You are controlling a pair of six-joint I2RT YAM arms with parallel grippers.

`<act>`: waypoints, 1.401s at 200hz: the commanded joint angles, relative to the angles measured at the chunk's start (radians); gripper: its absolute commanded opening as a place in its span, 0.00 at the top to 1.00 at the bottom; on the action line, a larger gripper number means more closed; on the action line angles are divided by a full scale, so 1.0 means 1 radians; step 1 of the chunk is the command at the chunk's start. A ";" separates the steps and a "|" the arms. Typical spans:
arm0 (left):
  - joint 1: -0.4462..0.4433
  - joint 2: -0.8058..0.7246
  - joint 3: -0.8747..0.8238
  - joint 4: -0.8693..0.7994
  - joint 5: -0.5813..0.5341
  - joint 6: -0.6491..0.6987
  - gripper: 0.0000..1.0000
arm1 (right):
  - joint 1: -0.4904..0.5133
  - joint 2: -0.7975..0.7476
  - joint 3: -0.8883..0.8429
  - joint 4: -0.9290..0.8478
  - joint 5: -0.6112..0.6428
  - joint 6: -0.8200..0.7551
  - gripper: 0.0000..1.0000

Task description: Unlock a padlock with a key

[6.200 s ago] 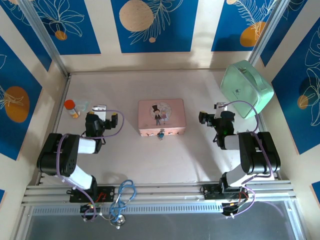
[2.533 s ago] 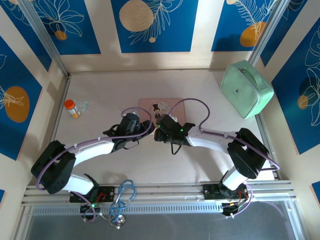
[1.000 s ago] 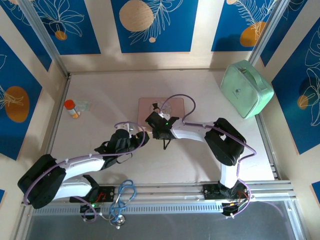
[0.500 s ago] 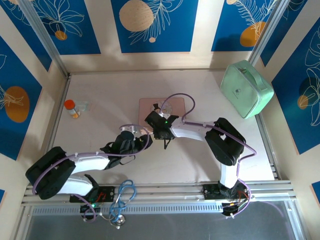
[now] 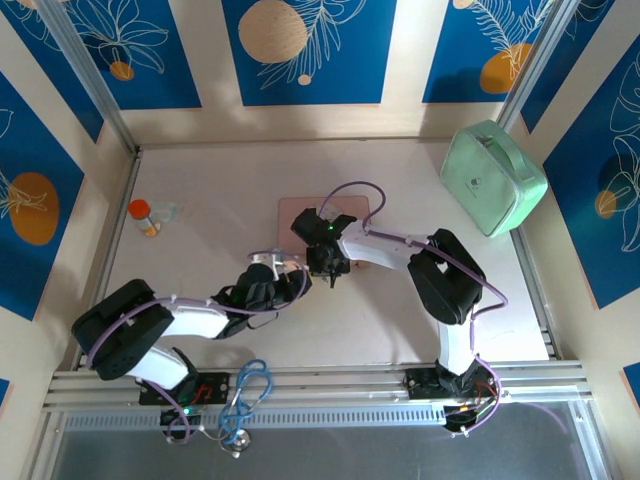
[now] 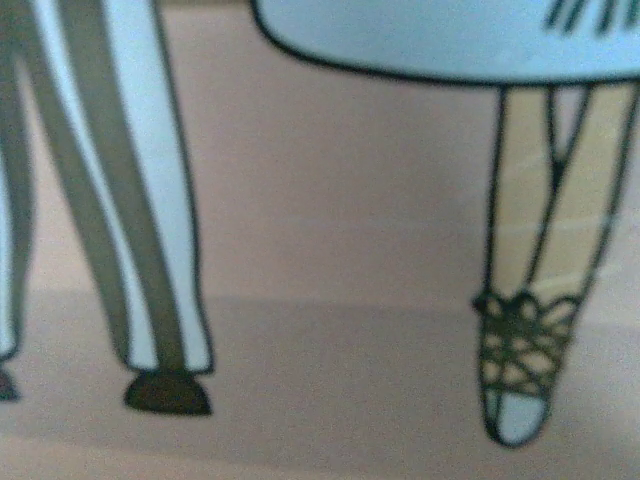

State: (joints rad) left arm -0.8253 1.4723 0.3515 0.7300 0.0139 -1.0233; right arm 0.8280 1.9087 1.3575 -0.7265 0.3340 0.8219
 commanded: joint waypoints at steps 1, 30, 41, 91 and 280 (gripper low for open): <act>-0.022 0.043 0.020 0.078 0.024 0.000 0.53 | -0.019 0.011 0.049 -0.052 -0.111 -0.019 0.75; -0.040 0.103 0.041 0.117 0.031 -0.008 0.55 | -0.041 0.028 0.090 -0.092 -0.184 -0.033 0.75; -0.041 0.126 0.047 0.131 0.033 -0.013 0.56 | -0.049 0.040 0.106 -0.111 -0.211 -0.039 0.75; -0.041 0.223 0.082 0.196 0.037 -0.029 0.61 | -0.066 0.054 0.114 -0.134 -0.262 -0.047 0.74; -0.010 0.307 0.120 0.308 0.068 -0.150 0.98 | -0.083 -0.001 0.012 -0.012 -0.350 0.017 0.62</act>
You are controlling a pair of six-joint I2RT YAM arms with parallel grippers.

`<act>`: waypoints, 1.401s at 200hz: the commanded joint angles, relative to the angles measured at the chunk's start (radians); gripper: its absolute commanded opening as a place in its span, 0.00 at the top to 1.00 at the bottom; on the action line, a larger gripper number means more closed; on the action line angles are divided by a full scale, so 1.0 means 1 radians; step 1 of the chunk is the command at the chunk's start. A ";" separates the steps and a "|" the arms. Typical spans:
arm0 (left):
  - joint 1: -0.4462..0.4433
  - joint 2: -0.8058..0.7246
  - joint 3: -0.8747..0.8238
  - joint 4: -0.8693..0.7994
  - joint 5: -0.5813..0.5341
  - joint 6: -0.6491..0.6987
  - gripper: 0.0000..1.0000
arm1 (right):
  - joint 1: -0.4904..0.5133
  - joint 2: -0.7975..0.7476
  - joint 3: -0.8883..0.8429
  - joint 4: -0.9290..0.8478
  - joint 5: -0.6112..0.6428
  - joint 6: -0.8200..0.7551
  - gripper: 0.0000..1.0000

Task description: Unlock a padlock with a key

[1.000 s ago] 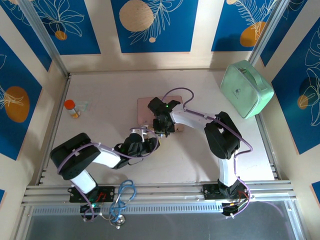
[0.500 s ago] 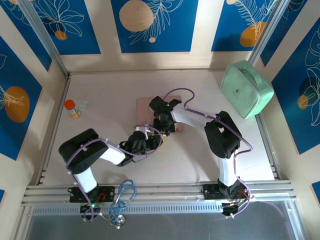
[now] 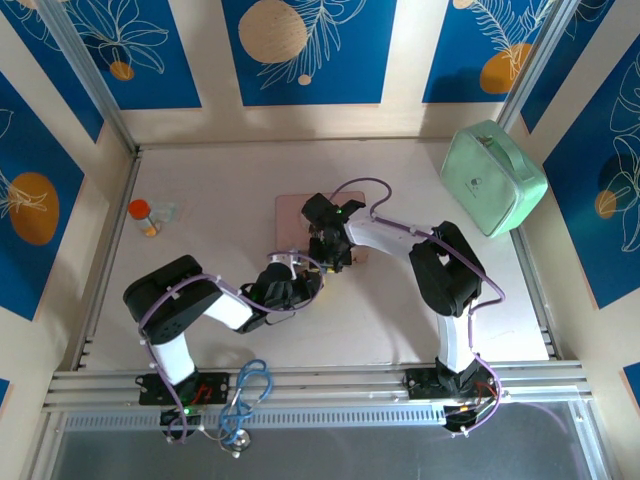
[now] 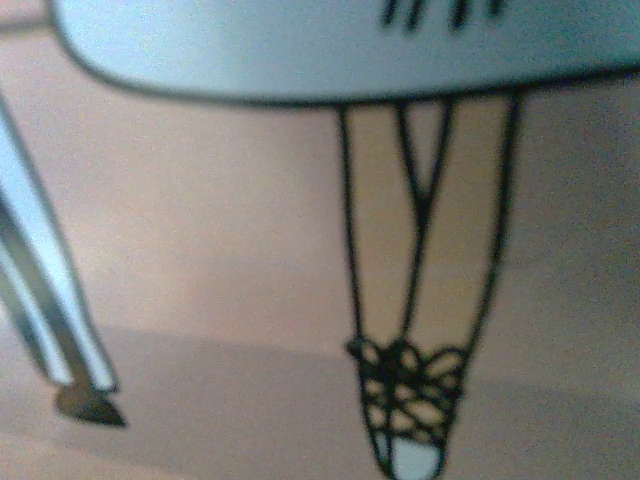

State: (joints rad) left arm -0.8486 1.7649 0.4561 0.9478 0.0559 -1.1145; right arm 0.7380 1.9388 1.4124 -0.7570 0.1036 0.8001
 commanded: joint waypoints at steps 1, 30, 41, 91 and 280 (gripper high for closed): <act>0.014 0.015 0.015 0.092 0.026 -0.062 0.98 | 0.007 -0.034 -0.045 0.019 -0.119 0.040 0.61; 0.028 0.040 -0.006 0.175 0.037 -0.131 1.00 | -0.012 -0.122 -0.134 0.113 -0.105 0.063 0.44; 0.035 0.056 -0.010 0.204 0.044 -0.153 1.00 | -0.021 -0.165 -0.190 0.183 -0.107 0.073 0.40; 0.054 0.112 -0.025 0.310 0.068 -0.207 1.00 | -0.070 -0.361 -0.531 0.679 -0.167 0.121 0.29; 0.065 0.085 -0.010 0.261 0.096 -0.193 1.00 | -0.061 -0.194 -0.288 0.329 -0.006 -0.021 0.45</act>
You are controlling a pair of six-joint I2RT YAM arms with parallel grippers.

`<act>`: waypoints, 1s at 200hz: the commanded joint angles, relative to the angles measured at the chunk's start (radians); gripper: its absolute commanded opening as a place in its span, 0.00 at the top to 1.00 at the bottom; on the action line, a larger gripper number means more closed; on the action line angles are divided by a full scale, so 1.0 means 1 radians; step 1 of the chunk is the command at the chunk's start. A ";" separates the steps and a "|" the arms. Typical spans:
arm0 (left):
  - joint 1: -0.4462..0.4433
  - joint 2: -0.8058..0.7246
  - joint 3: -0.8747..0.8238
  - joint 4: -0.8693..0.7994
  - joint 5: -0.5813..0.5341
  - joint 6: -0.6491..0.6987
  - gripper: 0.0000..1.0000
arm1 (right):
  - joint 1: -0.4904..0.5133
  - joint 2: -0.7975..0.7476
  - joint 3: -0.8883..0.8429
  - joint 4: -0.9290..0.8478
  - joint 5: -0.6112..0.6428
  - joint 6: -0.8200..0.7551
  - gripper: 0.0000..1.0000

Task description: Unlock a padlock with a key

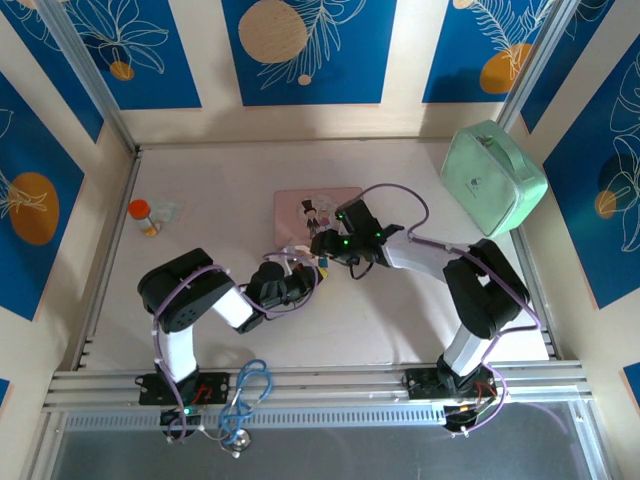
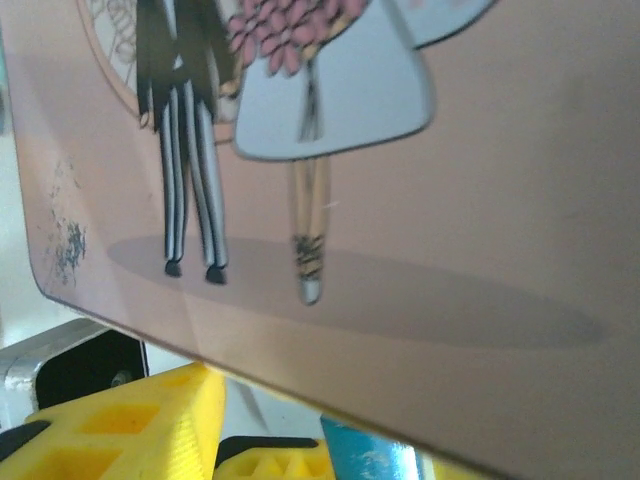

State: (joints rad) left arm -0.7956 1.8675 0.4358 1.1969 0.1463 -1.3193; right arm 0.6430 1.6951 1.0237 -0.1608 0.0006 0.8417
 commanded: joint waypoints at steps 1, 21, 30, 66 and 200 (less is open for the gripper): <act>0.012 -0.017 0.011 0.012 0.006 0.012 1.00 | 0.035 0.051 0.106 -0.273 0.098 -0.062 0.45; 0.014 -0.018 0.011 0.013 0.004 0.013 1.00 | 0.051 0.080 0.164 -0.358 0.127 -0.063 0.45; 0.013 -0.019 0.011 0.013 0.004 0.014 1.00 | 0.053 0.090 0.179 -0.382 0.141 -0.059 0.45; 0.013 -0.023 0.007 0.014 0.004 0.017 1.00 | 0.061 0.109 0.205 -0.432 0.167 -0.054 0.42; 0.015 -0.005 0.001 0.047 0.006 0.010 1.00 | 0.072 0.140 0.220 -0.330 0.090 -0.089 0.51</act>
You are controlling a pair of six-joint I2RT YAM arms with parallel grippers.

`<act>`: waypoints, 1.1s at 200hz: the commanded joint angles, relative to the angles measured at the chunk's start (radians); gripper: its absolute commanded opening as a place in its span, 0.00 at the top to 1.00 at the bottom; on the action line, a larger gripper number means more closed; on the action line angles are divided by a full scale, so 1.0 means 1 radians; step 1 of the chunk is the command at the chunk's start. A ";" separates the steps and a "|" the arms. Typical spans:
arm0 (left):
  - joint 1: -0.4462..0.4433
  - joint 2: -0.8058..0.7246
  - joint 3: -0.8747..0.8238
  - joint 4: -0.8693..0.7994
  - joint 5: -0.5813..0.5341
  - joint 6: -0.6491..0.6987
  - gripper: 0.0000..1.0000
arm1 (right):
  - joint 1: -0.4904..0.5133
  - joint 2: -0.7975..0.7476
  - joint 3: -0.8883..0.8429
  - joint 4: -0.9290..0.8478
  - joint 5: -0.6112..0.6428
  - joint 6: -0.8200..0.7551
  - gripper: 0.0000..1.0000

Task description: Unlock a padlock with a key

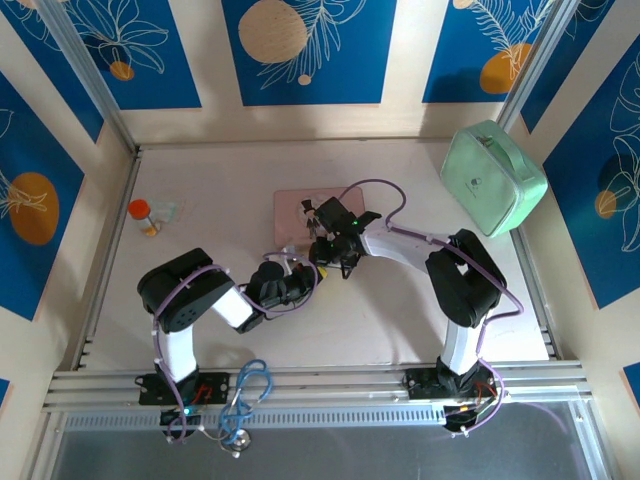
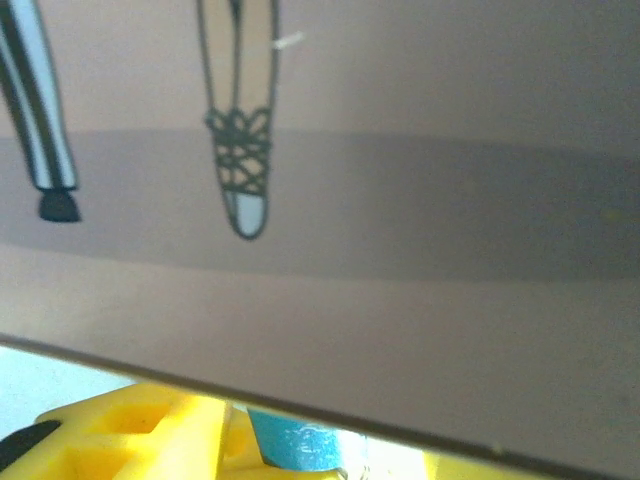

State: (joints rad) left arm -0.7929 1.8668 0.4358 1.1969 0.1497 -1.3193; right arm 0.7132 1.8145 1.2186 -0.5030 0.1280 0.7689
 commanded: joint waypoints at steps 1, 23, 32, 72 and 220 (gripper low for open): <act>0.012 -0.005 0.001 0.047 0.002 0.010 1.00 | 0.002 0.020 0.025 0.013 -0.037 -0.016 0.51; 0.013 -0.001 0.003 0.049 0.002 0.009 1.00 | 0.002 0.028 0.027 0.012 -0.032 -0.020 0.56; 0.013 -0.001 0.003 0.049 0.002 0.007 1.00 | 0.002 0.029 0.026 0.009 -0.029 -0.020 0.58; 0.014 0.002 0.004 0.038 0.002 0.005 1.00 | 0.009 0.026 0.028 -0.007 -0.013 -0.023 0.69; 0.009 -0.219 -0.004 -0.259 -0.042 0.211 0.44 | 0.061 0.057 0.123 -0.144 0.021 0.042 1.00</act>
State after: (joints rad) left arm -0.7864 1.7397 0.4274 1.0157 0.1577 -1.2083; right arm 0.7467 1.8435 1.3087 -0.5652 0.1684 0.7807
